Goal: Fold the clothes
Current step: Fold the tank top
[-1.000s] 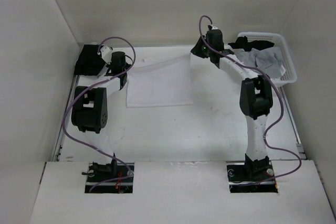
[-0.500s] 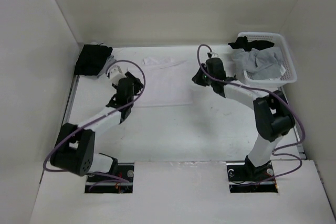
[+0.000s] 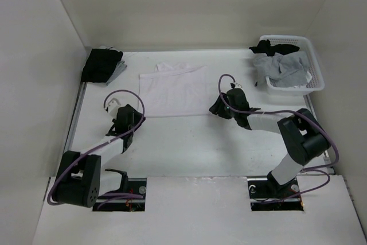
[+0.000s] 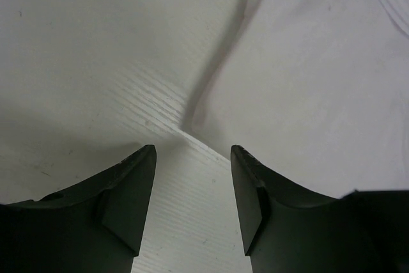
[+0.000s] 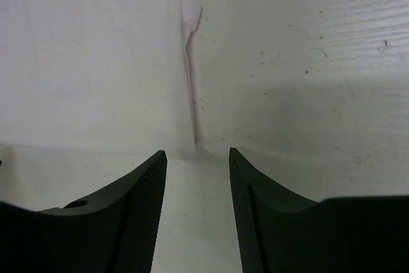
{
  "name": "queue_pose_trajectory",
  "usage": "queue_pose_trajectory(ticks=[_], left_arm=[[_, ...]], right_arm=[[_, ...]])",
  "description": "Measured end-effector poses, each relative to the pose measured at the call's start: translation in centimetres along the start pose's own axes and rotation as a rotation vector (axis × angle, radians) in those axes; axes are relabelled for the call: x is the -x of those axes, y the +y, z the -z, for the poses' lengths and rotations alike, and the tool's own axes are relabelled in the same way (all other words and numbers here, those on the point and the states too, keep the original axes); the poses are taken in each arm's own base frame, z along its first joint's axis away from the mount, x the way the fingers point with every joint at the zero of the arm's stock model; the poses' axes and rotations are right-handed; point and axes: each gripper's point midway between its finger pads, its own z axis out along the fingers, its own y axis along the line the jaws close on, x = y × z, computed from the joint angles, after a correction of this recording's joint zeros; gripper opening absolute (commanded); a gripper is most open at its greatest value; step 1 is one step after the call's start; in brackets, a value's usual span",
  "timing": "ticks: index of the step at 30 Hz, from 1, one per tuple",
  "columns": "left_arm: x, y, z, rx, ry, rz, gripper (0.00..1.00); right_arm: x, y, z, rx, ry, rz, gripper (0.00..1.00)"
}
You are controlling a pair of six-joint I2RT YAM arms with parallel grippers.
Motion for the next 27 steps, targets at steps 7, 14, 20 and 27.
queue_pose_trajectory(ticks=[7, 14, 20, 27], left_arm=[[-0.7, 0.1, -1.0, -0.017, 0.038, 0.039, 0.4], [-1.0, -0.3, -1.8, -0.041, 0.042, 0.048, 0.23], [-1.1, -0.4, -2.1, -0.042, 0.042, 0.052, 0.17], [-1.1, -0.3, -2.3, -0.037, 0.038, 0.055, 0.08]], right_arm=[[-0.7, 0.2, -1.5, 0.031, 0.014, -0.037, 0.38], [-0.9, 0.3, -2.0, 0.041, 0.016, -0.058, 0.28], [-0.9, 0.9, -2.1, 0.067, 0.025, -0.069, 0.38], [-1.4, 1.0, -2.1, 0.076, 0.051, -0.077, 0.13]])
